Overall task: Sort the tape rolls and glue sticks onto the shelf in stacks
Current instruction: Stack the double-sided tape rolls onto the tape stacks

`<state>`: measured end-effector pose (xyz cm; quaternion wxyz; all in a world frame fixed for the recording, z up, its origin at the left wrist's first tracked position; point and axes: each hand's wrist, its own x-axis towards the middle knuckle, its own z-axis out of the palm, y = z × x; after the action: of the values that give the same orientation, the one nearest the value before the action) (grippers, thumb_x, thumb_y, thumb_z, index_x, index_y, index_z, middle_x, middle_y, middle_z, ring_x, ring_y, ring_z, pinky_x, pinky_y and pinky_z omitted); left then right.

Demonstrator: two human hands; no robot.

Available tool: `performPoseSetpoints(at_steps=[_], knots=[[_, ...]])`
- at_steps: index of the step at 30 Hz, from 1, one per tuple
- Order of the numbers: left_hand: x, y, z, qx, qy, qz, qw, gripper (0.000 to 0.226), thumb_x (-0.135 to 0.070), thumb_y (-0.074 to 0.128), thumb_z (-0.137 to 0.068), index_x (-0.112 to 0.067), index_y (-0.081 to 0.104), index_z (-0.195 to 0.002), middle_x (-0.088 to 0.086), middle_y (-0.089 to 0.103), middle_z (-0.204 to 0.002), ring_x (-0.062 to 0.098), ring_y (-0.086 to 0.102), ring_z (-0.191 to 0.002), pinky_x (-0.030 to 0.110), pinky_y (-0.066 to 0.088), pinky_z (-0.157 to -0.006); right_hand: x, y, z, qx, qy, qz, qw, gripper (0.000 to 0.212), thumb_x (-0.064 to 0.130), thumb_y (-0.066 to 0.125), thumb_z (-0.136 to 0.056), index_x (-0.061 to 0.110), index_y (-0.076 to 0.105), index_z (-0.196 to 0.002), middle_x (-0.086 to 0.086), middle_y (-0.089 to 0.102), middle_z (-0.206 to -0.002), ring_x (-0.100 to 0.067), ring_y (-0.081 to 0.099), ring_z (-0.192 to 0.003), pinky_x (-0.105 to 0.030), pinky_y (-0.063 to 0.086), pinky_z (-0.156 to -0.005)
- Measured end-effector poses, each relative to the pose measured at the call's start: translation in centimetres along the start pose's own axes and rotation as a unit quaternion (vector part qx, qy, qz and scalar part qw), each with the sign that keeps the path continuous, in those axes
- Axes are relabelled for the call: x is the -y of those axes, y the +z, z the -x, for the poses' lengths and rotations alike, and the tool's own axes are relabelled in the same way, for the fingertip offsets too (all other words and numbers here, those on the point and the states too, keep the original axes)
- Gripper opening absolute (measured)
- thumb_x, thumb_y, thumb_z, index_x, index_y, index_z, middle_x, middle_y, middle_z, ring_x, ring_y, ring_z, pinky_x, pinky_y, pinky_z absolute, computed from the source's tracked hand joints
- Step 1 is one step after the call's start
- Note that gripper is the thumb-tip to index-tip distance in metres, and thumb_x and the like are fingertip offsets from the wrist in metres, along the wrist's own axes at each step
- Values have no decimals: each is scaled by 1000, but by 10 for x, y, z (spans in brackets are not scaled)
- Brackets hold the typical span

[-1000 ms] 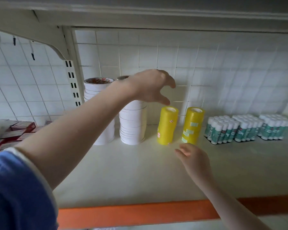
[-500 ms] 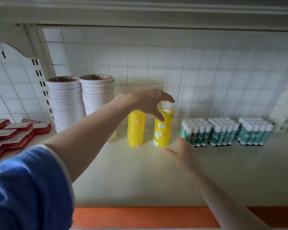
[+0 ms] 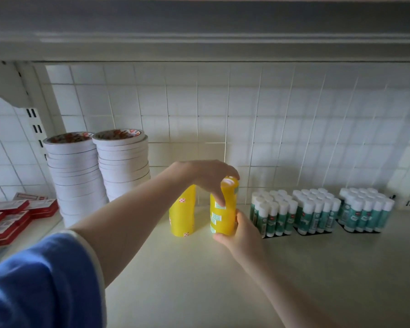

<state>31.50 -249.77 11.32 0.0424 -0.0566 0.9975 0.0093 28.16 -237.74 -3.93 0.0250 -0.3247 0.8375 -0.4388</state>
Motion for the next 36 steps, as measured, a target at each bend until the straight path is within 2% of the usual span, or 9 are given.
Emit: performPoseSetpoints(at_steps=[3,5,11,17,22,29,36], knots=[[2,2,-4,5,4,8,1000,77,-35,79,-69,-29,40,-135,-2,47,-134,20,45,-118,34,42,-93,-2,1,-2,-7,-7,-6,1000,58,38,79,-66,17,52,-113,0,64,-98,-20,60,-88,-29,45,-72],[3,3,-5,10,3,14,1000,74,-35,80,-67,-29,42,-131,-1,50,-128,21,48,-110,38,47,-90,-4,2,-4,-14,-12,-5,1000,57,37,79,-68,16,53,-113,0,64,-98,-20,59,-88,-28,44,-72],[1,1,-6,13,13,2,1000,71,-33,79,-69,-23,42,-129,2,53,-117,20,50,-98,32,47,-78,-7,3,-7,-21,-28,-2,999,50,35,79,-70,16,55,-110,2,64,-97,-16,59,-85,-28,47,-73],[-1,0,-7,7,22,-24,999,71,-35,80,-68,-21,44,-128,2,53,-120,19,49,-98,33,49,-82,-9,4,-7,-27,-35,2,999,48,36,78,-71,16,56,-109,1,65,-96,-17,60,-86,-30,48,-74],[1,0,-8,26,6,6,1000,73,-34,81,-66,-25,43,-127,0,52,-122,21,51,-105,38,49,-86,-7,3,-6,-28,-37,-1,999,46,35,77,-72,16,55,-108,2,63,-94,-16,59,-84,-27,47,-72],[0,3,-8,29,0,11,1000,73,-32,82,-64,-25,41,-123,-1,51,-108,21,51,-94,29,44,-68,-7,2,-6,-27,-36,2,999,47,34,77,-72,14,56,-109,0,65,-97,-18,59,-87,-27,44,-72],[-2,3,-7,25,-2,6,1000,75,-34,83,-64,-23,42,-126,1,53,-118,21,50,-99,33,49,-79,-6,2,-6,-21,-23,5,999,44,35,77,-71,17,55,-105,0,65,-96,-18,59,-86,-29,46,-73]])
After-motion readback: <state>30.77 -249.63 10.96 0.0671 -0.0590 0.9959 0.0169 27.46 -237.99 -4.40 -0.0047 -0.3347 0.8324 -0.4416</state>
